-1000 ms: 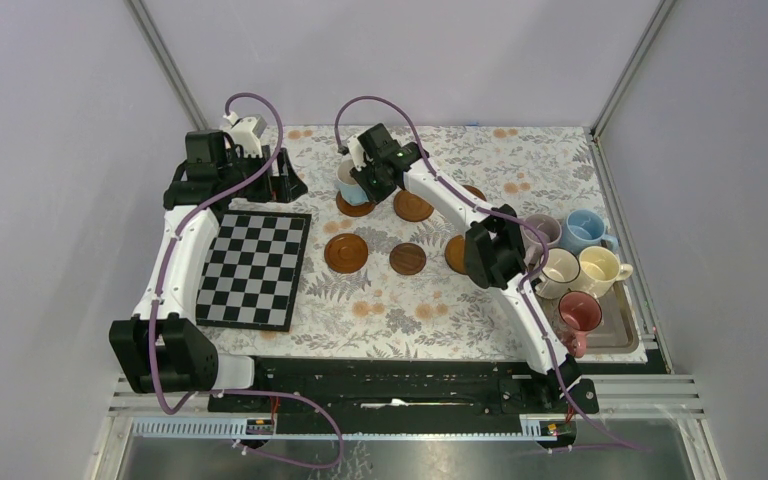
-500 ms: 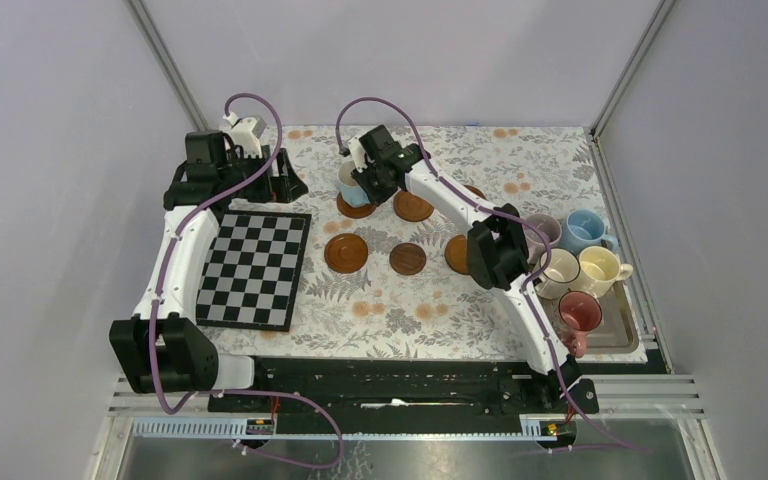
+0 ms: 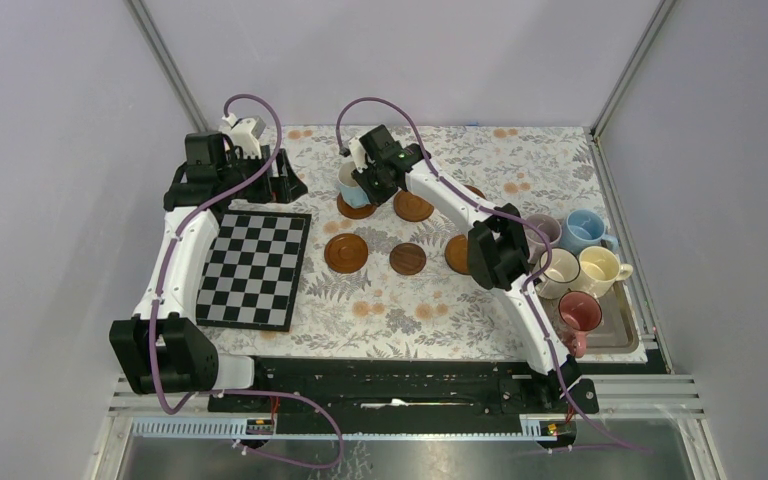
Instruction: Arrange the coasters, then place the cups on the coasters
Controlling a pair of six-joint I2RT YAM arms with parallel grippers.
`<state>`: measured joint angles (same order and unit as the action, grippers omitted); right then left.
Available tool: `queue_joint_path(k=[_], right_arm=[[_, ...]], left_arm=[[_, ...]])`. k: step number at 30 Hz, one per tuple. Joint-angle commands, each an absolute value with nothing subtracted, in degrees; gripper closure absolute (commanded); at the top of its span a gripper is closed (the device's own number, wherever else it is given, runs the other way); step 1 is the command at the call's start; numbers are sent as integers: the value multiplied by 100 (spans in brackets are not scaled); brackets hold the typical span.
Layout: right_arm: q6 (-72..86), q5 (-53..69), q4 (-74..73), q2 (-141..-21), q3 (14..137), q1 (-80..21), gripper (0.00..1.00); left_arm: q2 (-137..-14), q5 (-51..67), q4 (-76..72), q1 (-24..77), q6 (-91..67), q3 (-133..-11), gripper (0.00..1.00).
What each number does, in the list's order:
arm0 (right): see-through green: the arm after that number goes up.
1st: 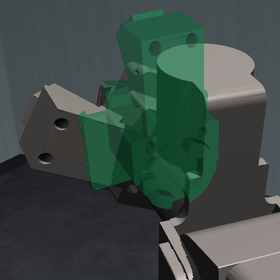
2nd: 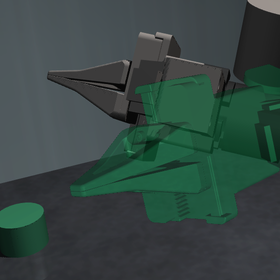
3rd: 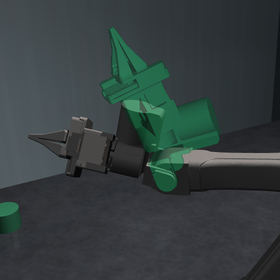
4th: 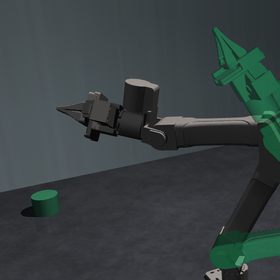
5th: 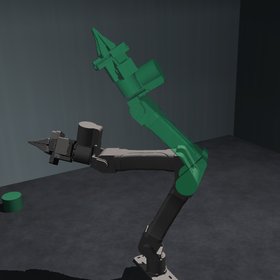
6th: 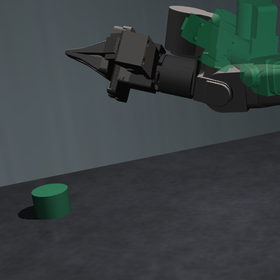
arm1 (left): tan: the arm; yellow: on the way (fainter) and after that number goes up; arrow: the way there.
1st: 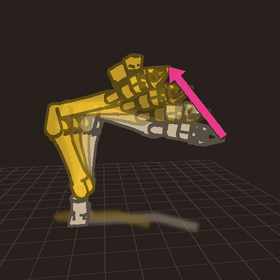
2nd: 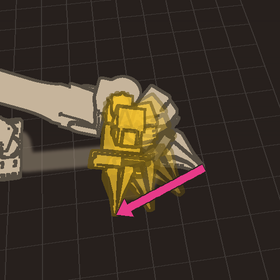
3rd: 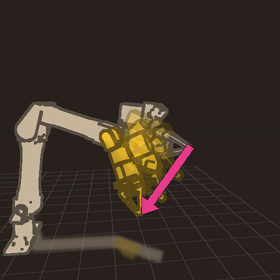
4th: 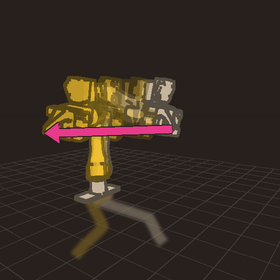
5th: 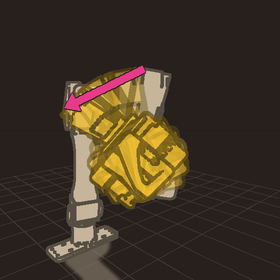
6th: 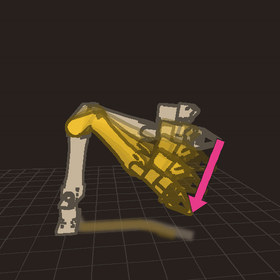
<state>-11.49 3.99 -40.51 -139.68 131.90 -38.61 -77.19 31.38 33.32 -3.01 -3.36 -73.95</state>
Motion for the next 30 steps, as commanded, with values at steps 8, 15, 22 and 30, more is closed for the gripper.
queue_joint_path(k=[8,15,22,30], right_arm=[[-1043,435,-3827,-13171,12848,-3917,100],[-999,391,-3637,-13014,12600,-3920,100],[-991,378,-3151,-12780,12158,-3920,100],[-1076,409,-3271,-12914,12151,-3927,95]], left_arm=[[-7480,3287,3067,-363,-396,-7334,1],[-7496,3313,3059,-375,-412,-7339,1],[-7480,3323,3042,-384,-413,-7312,1],[-7464,3339,3048,-388,-413,-7299,1]])
